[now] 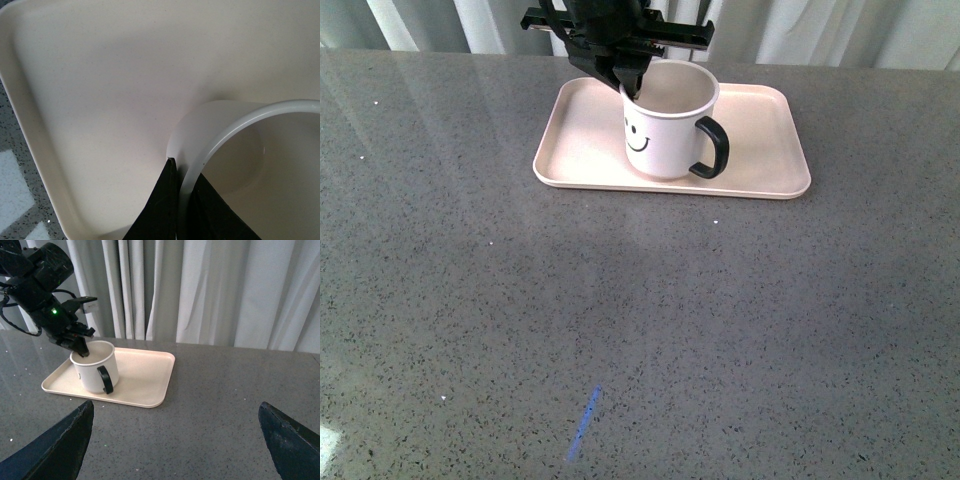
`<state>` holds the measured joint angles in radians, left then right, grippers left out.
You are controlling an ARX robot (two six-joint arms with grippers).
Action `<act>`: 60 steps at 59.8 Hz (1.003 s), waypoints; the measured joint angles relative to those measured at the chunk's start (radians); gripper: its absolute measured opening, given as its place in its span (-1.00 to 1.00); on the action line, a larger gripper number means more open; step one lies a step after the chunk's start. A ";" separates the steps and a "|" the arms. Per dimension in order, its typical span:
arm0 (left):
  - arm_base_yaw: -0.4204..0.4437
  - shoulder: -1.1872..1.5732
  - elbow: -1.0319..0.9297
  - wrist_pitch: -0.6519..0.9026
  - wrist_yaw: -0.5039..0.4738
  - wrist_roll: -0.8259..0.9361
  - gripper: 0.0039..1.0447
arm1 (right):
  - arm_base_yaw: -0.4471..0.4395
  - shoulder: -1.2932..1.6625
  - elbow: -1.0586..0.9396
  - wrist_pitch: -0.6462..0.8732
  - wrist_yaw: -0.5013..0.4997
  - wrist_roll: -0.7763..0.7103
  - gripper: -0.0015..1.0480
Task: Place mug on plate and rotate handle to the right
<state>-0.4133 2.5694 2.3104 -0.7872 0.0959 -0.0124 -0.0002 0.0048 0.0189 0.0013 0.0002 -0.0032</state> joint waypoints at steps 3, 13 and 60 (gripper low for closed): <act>-0.003 0.019 0.023 -0.010 0.000 0.000 -0.97 | 0.000 0.000 0.000 0.000 0.000 0.000 0.82; -0.005 0.049 0.063 -0.030 -0.004 0.000 -0.97 | 0.000 0.000 0.000 0.000 0.000 0.000 0.82; 0.007 -0.118 -0.203 0.174 0.004 0.051 0.58 | 0.000 0.000 0.000 0.000 0.000 0.000 0.82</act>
<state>-0.4061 2.4512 2.1078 -0.6136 0.1001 0.0387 -0.0002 0.0048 0.0189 0.0013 0.0002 -0.0032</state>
